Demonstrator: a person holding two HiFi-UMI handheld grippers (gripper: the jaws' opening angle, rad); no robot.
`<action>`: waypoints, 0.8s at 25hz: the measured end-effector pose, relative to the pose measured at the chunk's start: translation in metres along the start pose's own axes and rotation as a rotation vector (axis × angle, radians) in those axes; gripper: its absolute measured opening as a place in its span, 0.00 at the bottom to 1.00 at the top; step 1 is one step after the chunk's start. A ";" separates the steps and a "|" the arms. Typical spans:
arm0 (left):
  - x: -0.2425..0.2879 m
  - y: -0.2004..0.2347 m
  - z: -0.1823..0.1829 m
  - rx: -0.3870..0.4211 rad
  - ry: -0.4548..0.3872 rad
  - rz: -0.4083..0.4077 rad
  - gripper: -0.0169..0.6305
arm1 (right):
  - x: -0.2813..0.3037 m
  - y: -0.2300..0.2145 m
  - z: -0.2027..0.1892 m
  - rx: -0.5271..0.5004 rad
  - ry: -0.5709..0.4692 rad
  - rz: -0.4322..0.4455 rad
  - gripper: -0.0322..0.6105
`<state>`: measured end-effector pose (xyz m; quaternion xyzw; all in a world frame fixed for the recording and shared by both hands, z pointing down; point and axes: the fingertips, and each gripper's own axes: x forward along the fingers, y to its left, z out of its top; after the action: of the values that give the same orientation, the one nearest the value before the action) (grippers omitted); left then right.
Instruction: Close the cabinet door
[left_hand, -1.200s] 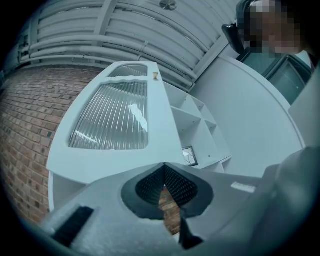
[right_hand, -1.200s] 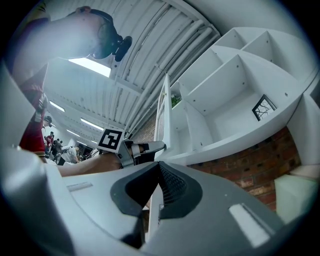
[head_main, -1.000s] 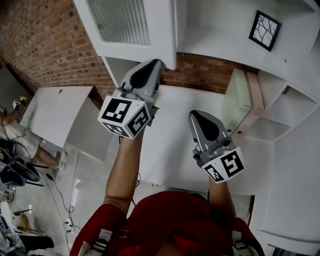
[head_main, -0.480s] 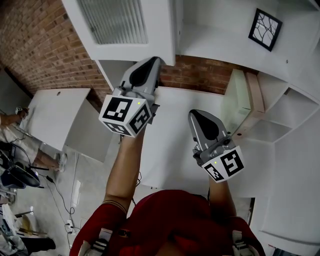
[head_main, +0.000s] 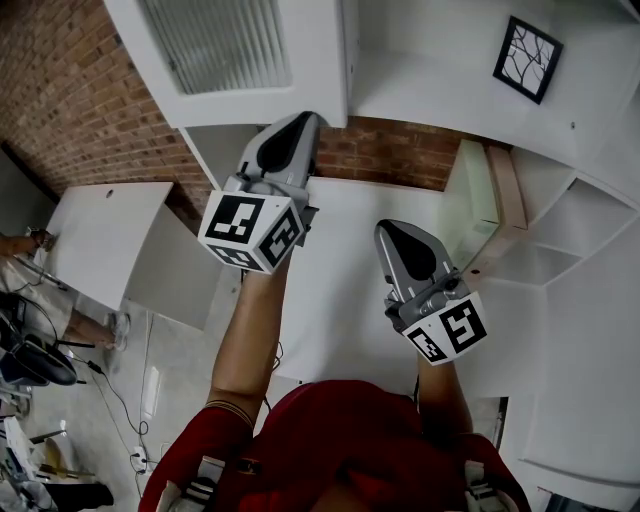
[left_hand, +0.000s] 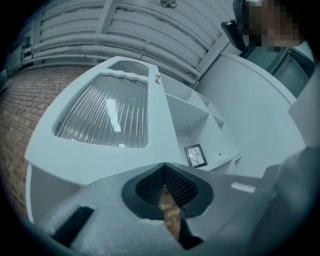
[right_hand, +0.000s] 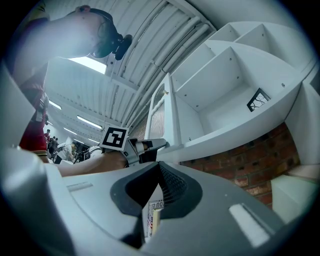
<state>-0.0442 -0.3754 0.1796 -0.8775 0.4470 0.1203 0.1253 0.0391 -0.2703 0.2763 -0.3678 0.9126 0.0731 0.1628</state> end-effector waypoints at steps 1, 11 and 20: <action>0.001 0.001 0.000 0.000 -0.001 -0.001 0.03 | 0.000 -0.001 0.000 -0.001 0.000 -0.002 0.07; 0.012 0.005 -0.005 -0.004 -0.004 -0.005 0.03 | 0.004 -0.009 -0.003 0.000 -0.001 -0.017 0.07; 0.015 0.008 -0.006 -0.004 -0.014 0.001 0.03 | 0.003 -0.015 -0.004 0.001 0.001 -0.037 0.07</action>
<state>-0.0418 -0.3930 0.1793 -0.8767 0.4462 0.1272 0.1269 0.0466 -0.2838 0.2788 -0.3845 0.9058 0.0696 0.1640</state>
